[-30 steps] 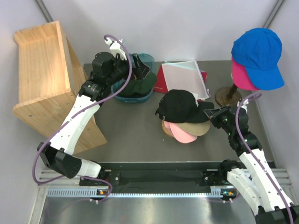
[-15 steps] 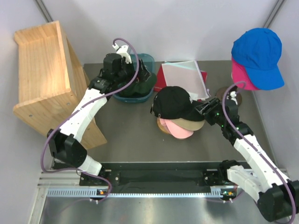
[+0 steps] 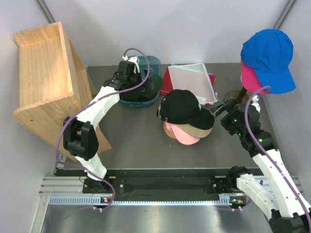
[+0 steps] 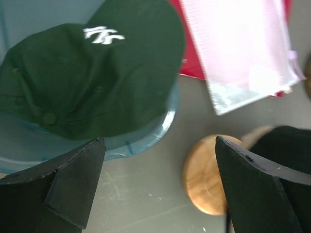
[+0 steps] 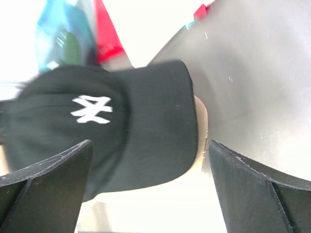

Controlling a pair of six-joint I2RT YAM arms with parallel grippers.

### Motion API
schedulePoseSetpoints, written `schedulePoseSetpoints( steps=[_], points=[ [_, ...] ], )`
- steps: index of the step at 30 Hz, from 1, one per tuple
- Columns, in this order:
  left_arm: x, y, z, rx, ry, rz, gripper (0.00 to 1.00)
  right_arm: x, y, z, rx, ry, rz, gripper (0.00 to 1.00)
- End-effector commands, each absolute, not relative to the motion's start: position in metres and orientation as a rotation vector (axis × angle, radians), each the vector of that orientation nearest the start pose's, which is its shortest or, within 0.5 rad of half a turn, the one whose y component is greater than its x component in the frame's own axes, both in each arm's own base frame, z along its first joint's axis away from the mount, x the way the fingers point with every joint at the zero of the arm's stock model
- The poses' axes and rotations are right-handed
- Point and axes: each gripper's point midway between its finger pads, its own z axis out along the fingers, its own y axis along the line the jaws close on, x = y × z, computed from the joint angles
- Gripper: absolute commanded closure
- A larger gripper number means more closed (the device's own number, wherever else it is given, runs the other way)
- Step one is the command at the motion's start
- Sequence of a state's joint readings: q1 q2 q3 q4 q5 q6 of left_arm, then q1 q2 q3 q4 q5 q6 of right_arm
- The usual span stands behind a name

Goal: Stack the hats

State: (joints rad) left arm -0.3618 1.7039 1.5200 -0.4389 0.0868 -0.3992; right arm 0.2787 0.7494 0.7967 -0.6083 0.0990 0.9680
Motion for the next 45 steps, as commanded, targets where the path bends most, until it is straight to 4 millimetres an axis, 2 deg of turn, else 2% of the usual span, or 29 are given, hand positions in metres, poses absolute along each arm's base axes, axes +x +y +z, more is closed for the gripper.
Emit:
schedulePoseSetpoints(
  steps=[1, 7, 12, 13, 14, 16, 17, 18, 19, 20, 21, 22, 24, 25, 27, 28, 29, 31, 35, 38, 40, 41, 43, 44, 45],
  points=[
    [0.461, -0.185, 0.211, -0.067, 2.215, -0.450, 0.01, 0.247, 0.068, 0.254, 0.839, 1.908, 0.566, 0.00],
    [0.474, -0.186, 0.186, -0.084, 2.266, -0.441, 0.04, 0.253, 0.062, 0.281, 0.822, 1.827, 0.559, 0.00],
    [0.484, -0.183, 0.166, -0.103, 2.280, -0.407, 0.10, 0.265, 0.068, 0.290, 0.778, 1.830, 0.564, 0.00],
    [0.488, -0.177, 0.163, -0.118, 2.273, -0.365, 0.12, 0.267, 0.069, 0.295, 0.762, 1.822, 0.566, 0.00],
    [0.489, -0.176, 0.157, -0.120, 2.278, -0.350, 0.16, 0.268, 0.070, 0.297, 0.757, 1.820, 0.569, 0.00],
    [0.497, -0.177, 0.156, -0.112, 2.250, -0.351, 0.35, 0.273, 0.071, 0.304, 0.739, 1.817, 0.566, 0.00],
    [0.499, -0.178, 0.151, -0.110, 2.254, -0.353, 0.48, 0.274, 0.071, 0.308, 0.729, 1.811, 0.565, 0.00],
    [0.501, -0.179, 0.152, -0.105, 2.248, -0.361, 0.76, 0.278, 0.072, 0.308, 0.711, 1.819, 0.553, 0.00],
    [0.502, -0.180, 0.153, -0.103, 2.246, -0.361, 0.88, 0.280, 0.073, 0.318, 0.696, 1.808, 0.557, 0.00],
    [0.504, -0.179, 0.160, -0.104, 2.232, -0.362, 0.96, 0.283, 0.073, 0.320, 0.692, 1.809, 0.547, 0.00],
    [0.504, -0.179, 0.165, -0.100, 2.226, -0.363, 1.00, 0.284, 0.073, 0.324, 0.672, 1.807, 0.538, 0.00],
    [0.505, -0.179, 0.177, -0.090, 2.199, -0.362, 1.00, 0.287, 0.072, 0.334, 0.666, 1.788, 0.540, 0.00],
    [0.505, -0.179, 0.195, -0.076, 2.157, -0.370, 1.00, 0.295, 0.074, 0.342, 0.653, 1.777, 0.537, 0.00],
    [0.505, -0.180, 0.216, -0.051, 2.104, -0.383, 1.00, 0.298, 0.074, 0.352, 0.650, 1.758, 0.547, 0.00],
    [0.503, -0.180, 0.237, -0.023, 2.051, -0.399, 1.00, 0.308, 0.082, 0.354, 0.628, 1.766, 0.573, 0.00],
    [0.498, -0.184, 0.259, 0.016, 2.004, -0.438, 1.00, 0.313, 0.087, 0.365, 0.609, 1.738, 0.603, 0.00],
    [0.495, -0.185, 0.270, 0.037, 1.978, -0.451, 1.00, 0.319, 0.096, 0.364, 0.585, 1.753, 0.636, 0.00],
    [0.485, -0.185, 0.296, 0.056, 1.914, -0.471, 1.00, 0.330, 0.104, 0.375, 0.559, 1.721, 0.683, 0.00],
    [0.468, -0.194, 0.356, 0.081, 1.757, -0.592, 1.00, 0.353, 0.130, 0.372, 0.492, 1.736, 0.779, 0.00],
    [0.447, -0.204, 0.397, 0.147, 1.649, -0.686, 1.00, 0.364, 0.149, 0.383, 0.438, 1.714, 0.878, 0.00],
    [0.434, -0.208, 0.416, 0.180, 1.599, -0.729, 1.00, 0.368, 0.158, 0.395, 0.436, 1.691, 0.952, 0.00],
    [0.429, -0.211, 0.422, 0.202, 1.584, -0.751, 1.00, 0.371, 0.167, 0.394, 0.420, 1.702, 1.002, 0.00],
    [0.413, -0.222, 0.434, 0.270, 1.553, -0.816, 1.00, 0.376, 0.175, 0.409, 0.420, 1.659, 1.078, 0.00],
    [0.407, -0.226, 0.437, 0.291, 1.544, -0.834, 1.00, 0.377, 0.182, 0.410, 0.406, 1.663, 1.118, 0.00],
    [0.398, -0.233, 0.437, 0.332, 1.544, -0.862, 1.00, 0.378, 0.185, 0.420, 0.408, 1.629, 1.165, 0.00]
  ],
)
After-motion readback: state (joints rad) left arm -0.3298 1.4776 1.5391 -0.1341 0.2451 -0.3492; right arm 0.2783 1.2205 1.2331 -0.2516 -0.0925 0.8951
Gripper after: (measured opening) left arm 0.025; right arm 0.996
